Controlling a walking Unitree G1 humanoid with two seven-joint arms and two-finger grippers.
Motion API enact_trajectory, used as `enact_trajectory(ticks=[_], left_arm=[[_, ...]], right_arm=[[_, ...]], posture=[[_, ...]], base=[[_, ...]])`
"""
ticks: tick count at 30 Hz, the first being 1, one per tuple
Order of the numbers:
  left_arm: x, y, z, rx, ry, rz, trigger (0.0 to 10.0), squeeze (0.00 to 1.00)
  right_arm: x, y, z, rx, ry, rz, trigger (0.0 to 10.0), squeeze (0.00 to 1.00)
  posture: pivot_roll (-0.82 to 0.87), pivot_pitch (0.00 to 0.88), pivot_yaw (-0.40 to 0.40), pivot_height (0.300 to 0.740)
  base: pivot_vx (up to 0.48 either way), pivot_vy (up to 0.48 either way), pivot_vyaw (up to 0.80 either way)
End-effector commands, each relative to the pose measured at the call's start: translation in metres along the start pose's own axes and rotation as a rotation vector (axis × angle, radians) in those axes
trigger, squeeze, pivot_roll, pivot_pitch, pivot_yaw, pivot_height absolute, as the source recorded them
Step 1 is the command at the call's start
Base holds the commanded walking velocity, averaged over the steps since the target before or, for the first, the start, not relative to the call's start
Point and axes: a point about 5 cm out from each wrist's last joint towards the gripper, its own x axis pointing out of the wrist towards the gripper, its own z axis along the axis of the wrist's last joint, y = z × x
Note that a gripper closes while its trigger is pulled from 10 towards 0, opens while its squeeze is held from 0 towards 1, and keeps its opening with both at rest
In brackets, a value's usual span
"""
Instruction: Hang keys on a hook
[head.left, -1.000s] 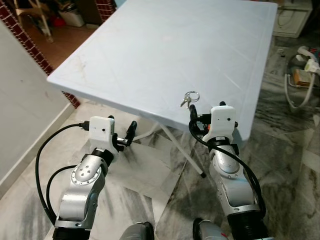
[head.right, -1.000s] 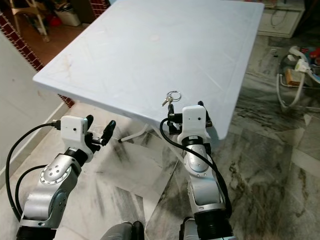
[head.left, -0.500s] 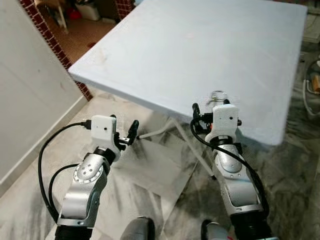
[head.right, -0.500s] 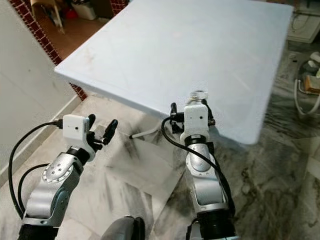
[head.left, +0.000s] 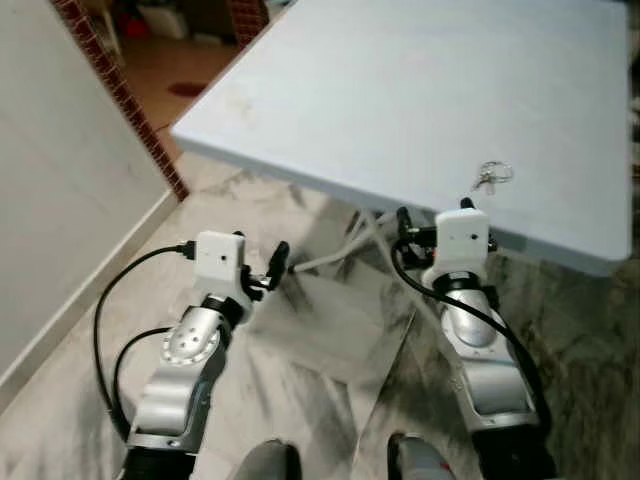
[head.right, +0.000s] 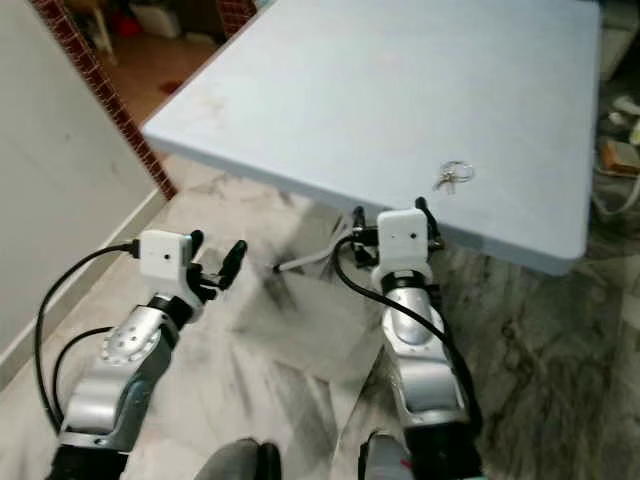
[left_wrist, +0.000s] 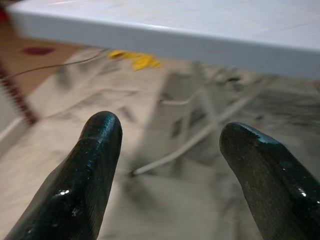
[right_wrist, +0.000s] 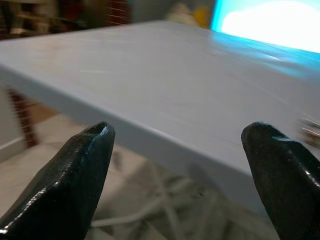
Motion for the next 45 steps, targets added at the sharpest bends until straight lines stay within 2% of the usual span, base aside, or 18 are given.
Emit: enact_trajectory(ticks=[1, 3, 8, 16, 18, 20, 27, 31, 40, 45], left_arm=[[0.001, -0.004, -0.003, -0.007, 0.011, -0.017, 10.0, 0.0], [0.003, -0.006, -0.003, -0.009, 0.008, -0.02, 10.0, 0.0], [0.009, -0.014, -0.003, -0.05, -0.028, 0.005, 10.0, 0.0], [0.007, -0.017, -0.007, -0.073, -0.044, 0.043, 10.0, 0.0], [0.006, -0.017, -0.007, -0.065, -0.049, 0.052, 10.0, 0.0], [0.007, -0.015, -0.008, -0.017, -0.053, 0.085, 10.0, 0.0], [0.011, -0.013, -0.002, 0.021, -0.11, 0.081, 10.0, 0.0], [0.019, -0.013, 0.005, 0.009, -0.131, 0.085, 10.0, 0.0], [0.032, -0.019, 0.014, 0.071, -0.18, 0.031, 10.0, 0.0], [0.028, -0.005, 0.006, 0.015, -0.149, 0.092, 10.0, 0.0]], right_arm=[[0.0, -0.009, 0.002, -0.031, -0.004, -0.024, 10.0, 0.0], [0.0, -0.01, 0.002, -0.034, -0.004, -0.023, 10.0, 0.0], [0.0, -0.017, 0.003, -0.059, 0.005, 0.002, 10.0, 0.0], [0.004, -0.015, 0.006, -0.075, 0.006, 0.04, 10.0, 0.0], [0.005, -0.014, 0.006, -0.075, 0.005, 0.047, 10.0, 0.0], [0.008, -0.011, 0.007, -0.071, 0.0, 0.053, 10.0, 0.0], [0.013, -0.008, 0.01, -0.058, -0.017, 0.044, 10.0, 0.0], [0.016, -0.006, 0.011, -0.057, -0.033, 0.037, 10.0, 0.0], [0.025, 0.004, 0.012, -0.071, -0.048, 0.059, 10.0, 0.0], [0.029, 0.001, 0.01, -0.079, -0.056, 0.037, 10.0, 0.0]], posture=[[0.0, 0.213, 0.107, 0.74], [0.0, 0.212, 0.103, 0.74], [-0.03, 0.211, 0.03, 0.74], [-0.02, 0.214, -0.029, 0.74], [-0.01, 0.211, -0.031, 0.74], [-0.01, 0.199, -0.024, 0.74], [0.0, 0.169, -0.009, 0.74], [0.0, 0.13, -0.005, 0.74], [0.04, 0.056, -0.051, 0.74], [0.03, 0.05, 0.004, 0.74]], base=[[0.0, 0.0, 0.0], [0.0, 0.0, 0.0], [0.0, 0.0, 0.0], [0.0, 0.0, 0.0], [0.0, 0.0, 0.0], [0.0, 0.0, 0.0], [0.0, 0.0, 0.0], [0.0, 0.0, 0.0], [0.0, 0.0, 0.0], [0.0, 0.0, 0.0]])
